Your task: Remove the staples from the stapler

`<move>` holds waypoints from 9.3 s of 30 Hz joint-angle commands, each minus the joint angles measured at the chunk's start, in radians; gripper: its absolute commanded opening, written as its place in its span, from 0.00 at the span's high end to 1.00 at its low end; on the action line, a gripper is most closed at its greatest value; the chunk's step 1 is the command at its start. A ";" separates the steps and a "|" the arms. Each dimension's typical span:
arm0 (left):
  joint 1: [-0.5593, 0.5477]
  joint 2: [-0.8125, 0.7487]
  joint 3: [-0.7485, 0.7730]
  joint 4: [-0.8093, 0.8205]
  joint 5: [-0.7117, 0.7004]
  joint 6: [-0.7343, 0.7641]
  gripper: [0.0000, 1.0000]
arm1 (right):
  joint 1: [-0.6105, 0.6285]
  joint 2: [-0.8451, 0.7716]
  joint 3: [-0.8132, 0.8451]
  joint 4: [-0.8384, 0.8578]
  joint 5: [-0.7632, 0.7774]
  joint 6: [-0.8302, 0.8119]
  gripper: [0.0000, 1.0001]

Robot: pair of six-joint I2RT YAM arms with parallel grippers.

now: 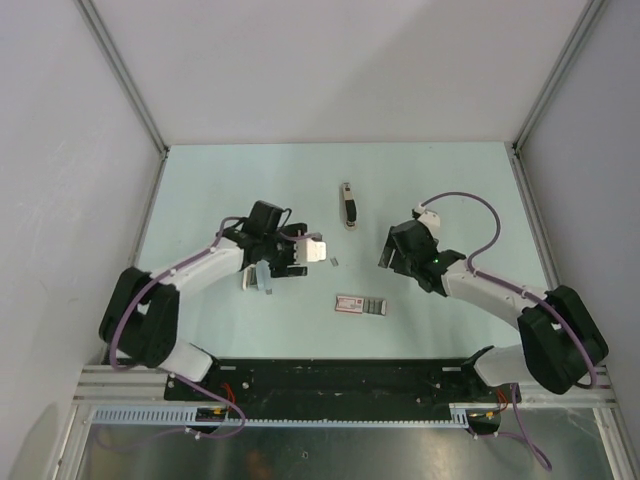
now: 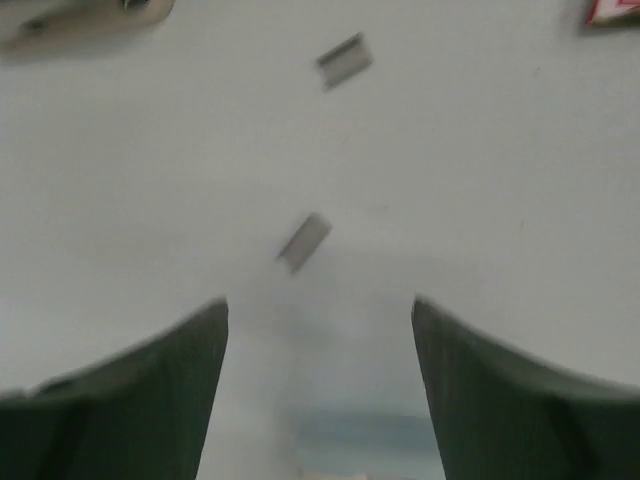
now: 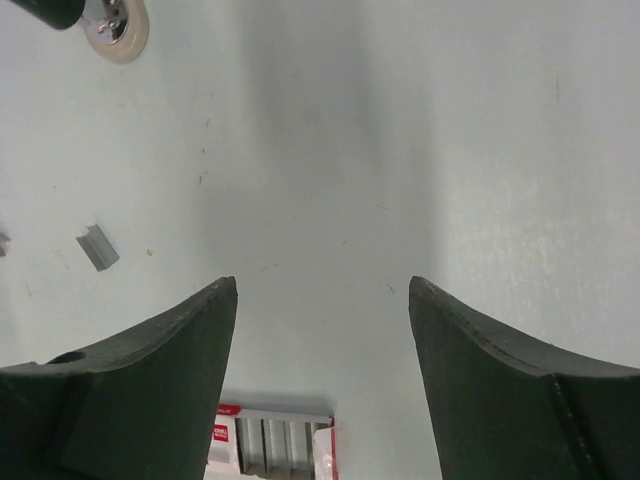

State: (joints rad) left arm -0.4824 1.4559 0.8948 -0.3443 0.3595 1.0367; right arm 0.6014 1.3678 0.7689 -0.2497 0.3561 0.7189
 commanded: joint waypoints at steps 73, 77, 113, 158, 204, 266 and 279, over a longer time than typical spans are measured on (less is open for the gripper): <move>-0.058 0.629 0.623 -0.692 -0.066 0.565 0.78 | -0.157 -0.162 -0.203 0.290 -0.388 -0.065 0.42; -0.057 0.610 0.596 -0.694 -0.075 0.542 0.83 | -0.155 -0.171 -0.203 0.284 -0.388 -0.066 0.42; 0.020 0.587 1.537 -0.451 0.970 -1.124 0.96 | -0.152 -0.470 0.049 0.552 -0.808 -0.140 0.30; -0.010 0.181 0.374 1.366 0.760 -2.325 0.97 | -0.139 -0.307 0.113 0.812 -0.875 0.027 0.49; 0.086 0.064 0.356 -0.071 0.146 -0.767 0.00 | 0.115 -0.175 0.161 -0.107 -0.413 -0.391 0.92; -0.015 -0.034 0.142 -0.076 0.098 -0.573 0.08 | 0.437 0.207 0.167 -0.364 0.107 0.333 0.76; -0.018 -0.040 0.139 -0.076 0.097 -0.572 0.07 | 0.418 0.217 0.168 -0.347 0.082 0.311 0.69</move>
State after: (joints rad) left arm -0.4915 1.4563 1.0412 -0.4305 0.4480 0.4290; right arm 1.0241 1.5791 0.9085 -0.6083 0.4297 1.0271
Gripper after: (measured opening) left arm 0.928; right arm 0.300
